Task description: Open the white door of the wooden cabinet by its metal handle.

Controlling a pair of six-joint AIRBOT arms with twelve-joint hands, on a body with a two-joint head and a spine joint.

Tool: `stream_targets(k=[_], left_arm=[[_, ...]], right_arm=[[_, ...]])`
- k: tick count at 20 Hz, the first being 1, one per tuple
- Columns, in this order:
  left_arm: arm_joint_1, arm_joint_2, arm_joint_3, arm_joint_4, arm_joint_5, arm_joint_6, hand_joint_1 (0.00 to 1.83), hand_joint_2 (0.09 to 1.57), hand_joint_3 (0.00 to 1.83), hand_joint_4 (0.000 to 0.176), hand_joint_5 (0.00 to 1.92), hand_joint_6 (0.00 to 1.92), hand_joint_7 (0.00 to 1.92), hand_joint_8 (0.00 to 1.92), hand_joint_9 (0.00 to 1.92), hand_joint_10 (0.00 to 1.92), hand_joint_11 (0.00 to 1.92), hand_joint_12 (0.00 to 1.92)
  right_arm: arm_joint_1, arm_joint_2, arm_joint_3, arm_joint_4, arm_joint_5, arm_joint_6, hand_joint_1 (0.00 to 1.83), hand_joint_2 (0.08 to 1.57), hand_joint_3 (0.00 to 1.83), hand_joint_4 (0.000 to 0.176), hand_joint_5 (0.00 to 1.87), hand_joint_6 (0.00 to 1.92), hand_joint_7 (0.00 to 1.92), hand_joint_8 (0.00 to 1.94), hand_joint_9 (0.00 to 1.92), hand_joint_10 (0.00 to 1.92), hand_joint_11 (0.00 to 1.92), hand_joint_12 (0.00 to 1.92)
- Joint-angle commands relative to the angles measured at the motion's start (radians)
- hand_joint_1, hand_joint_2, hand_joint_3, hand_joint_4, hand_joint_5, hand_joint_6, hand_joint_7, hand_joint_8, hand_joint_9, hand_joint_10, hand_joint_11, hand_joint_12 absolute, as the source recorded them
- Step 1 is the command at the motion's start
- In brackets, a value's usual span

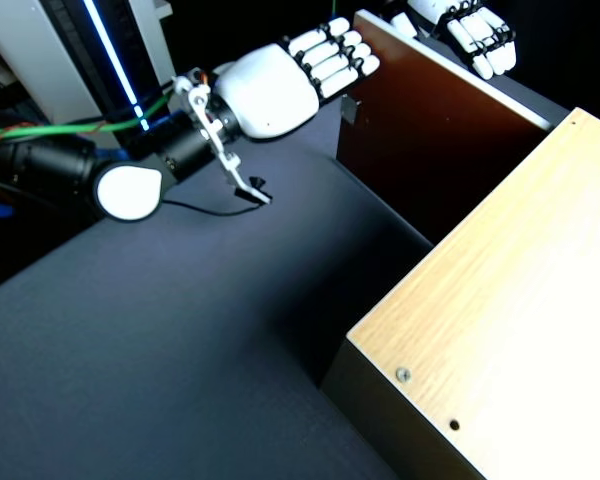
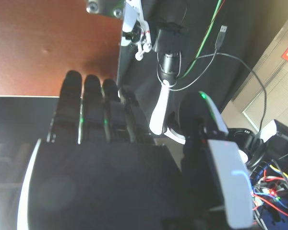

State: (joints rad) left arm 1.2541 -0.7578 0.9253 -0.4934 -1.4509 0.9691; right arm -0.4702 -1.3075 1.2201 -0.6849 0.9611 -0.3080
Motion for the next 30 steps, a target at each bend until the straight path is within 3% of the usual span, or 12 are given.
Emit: stream_targets(k=[1, 2, 3, 4, 5, 7, 13, 14, 16, 17, 22, 30], left_arm=[[0.001, -0.001, 0.002, -0.013, -0.126, 0.0, 0.34, 1.48, 0.0, 0.0, 0.15, 0.0, 0.15, 0.01, 0.16, 0.01, 0.0, 0.65], [0.002, -0.001, 0.001, -0.013, -0.129, -0.001, 0.21, 1.48, 0.0, 0.0, 0.13, 0.0, 0.13, 0.0, 0.15, 0.0, 0.0, 0.6], [0.003, -0.001, -0.001, -0.013, -0.134, -0.003, 0.04, 1.38, 0.0, 0.0, 0.12, 0.0, 0.12, 0.0, 0.13, 0.0, 0.0, 0.53], [0.004, -0.001, -0.002, -0.011, -0.139, -0.005, 0.01, 1.32, 0.0, 0.0, 0.12, 0.0, 0.12, 0.0, 0.13, 0.0, 0.0, 0.49], [0.005, -0.001, -0.002, -0.01, -0.14, -0.007, 0.01, 1.32, 0.0, 0.0, 0.12, 0.0, 0.12, 0.0, 0.13, 0.0, 0.0, 0.49], [0.01, -0.001, -0.003, -0.009, -0.144, -0.011, 0.3, 1.47, 0.01, 0.0, 0.1, 0.0, 0.09, 0.0, 0.1, 0.01, 0.0, 0.38], [0.012, -0.002, -0.011, 0.014, -0.189, -0.025, 0.14, 1.47, 0.0, 0.0, 0.12, 0.0, 0.11, 0.0, 0.11, 0.0, 0.0, 0.36], [0.012, -0.003, -0.014, 0.023, -0.209, -0.03, 0.12, 1.48, 0.01, 0.0, 0.11, 0.0, 0.1, 0.0, 0.1, 0.0, 0.0, 0.29], [0.011, -0.005, -0.015, 0.034, -0.237, -0.045, 0.12, 1.49, 0.0, 0.0, 0.09, 0.0, 0.09, 0.0, 0.08, 0.0, 0.0, 0.2], [0.011, -0.005, -0.015, 0.039, -0.25, -0.052, 0.12, 1.48, 0.0, 0.0, 0.09, 0.0, 0.09, 0.0, 0.08, 0.0, 0.0, 0.19], [-0.003, -0.016, -0.018, 0.078, -0.281, -0.074, 0.13, 1.54, 0.01, 0.0, 0.06, 0.0, 0.05, 0.0, 0.04, 0.0, 0.0, 0.17], [-0.036, -0.024, -0.017, 0.124, -0.281, -0.092, 0.17, 1.57, 0.03, 0.0, 0.04, 0.0, 0.03, 0.0, 0.01, 0.0, 0.0, 0.02]], right_arm=[[-0.006, 0.028, -0.002, 0.078, 0.096, 0.007, 0.0, 1.41, 0.01, 0.0, 0.0, 0.0, 0.0, 0.0, 0.0, 0.0, 0.0, 0.0], [-0.014, 0.044, -0.002, 0.092, 0.096, 0.007, 0.0, 1.41, 0.01, 0.0, 0.0, 0.0, 0.0, 0.0, 0.0, 0.0, 0.0, 0.0], [-0.021, 0.067, -0.002, 0.11, 0.096, 0.007, 0.0, 1.41, 0.01, 0.0, 0.0, 0.0, 0.0, 0.0, 0.0, 0.0, 0.0, 0.0], [-0.026, 0.087, -0.002, 0.126, 0.096, 0.005, 0.0, 1.4, 0.0, 0.0, 0.0, 0.0, 0.0, 0.0, 0.0, 0.0, 0.0, 0.0], [-0.029, 0.095, -0.002, 0.136, 0.096, 0.002, 0.0, 1.4, 0.0, 0.0, 0.0, 0.0, 0.0, 0.0, 0.0, 0.0, 0.0, 0.0], [-0.041, 0.131, -0.003, 0.177, 0.098, -0.02, 0.0, 1.39, 0.0, 0.0, 0.0, 0.0, 0.0, 0.0, 0.0, 0.0, 0.0, 0.0], [-0.116, 0.222, -0.027, 0.37, 0.185, -0.13, 0.01, 1.35, 0.0, 0.0, 0.0, 0.0, 0.0, 0.0, 0.0, 0.0, 0.0, 0.0], [-0.142, 0.241, -0.03, 0.421, 0.221, -0.141, 0.07, 1.33, 0.0, 0.0, 0.0, 0.0, 0.0, 0.0, 0.0, 0.0, 0.0, 0.0], [-0.18, 0.29, -0.041, 0.491, 0.276, -0.159, 0.0, 1.32, 0.0, 0.0, 0.0, 0.0, 0.0, 0.0, 0.0, 0.0, 0.0, 0.0], [-0.2, 0.303, -0.047, 0.526, 0.306, -0.17, 0.19, 1.34, 0.0, 0.0, 0.01, 0.0, 0.0, 0.0, 0.0, 0.0, 0.0, 0.0], [-0.311, 0.338, -0.071, 0.652, 0.452, -0.175, 0.09, 1.35, 0.0, 0.0, 0.06, 0.01, 0.03, 0.01, 0.02, 0.0, 0.03, 0.01], [-0.488, 0.38, -0.13, 0.791, 0.609, -0.175, 0.38, 1.42, 0.0, 0.0, 0.17, 0.01, 0.14, 0.01, 0.1, 0.01, 0.07, 0.03]])
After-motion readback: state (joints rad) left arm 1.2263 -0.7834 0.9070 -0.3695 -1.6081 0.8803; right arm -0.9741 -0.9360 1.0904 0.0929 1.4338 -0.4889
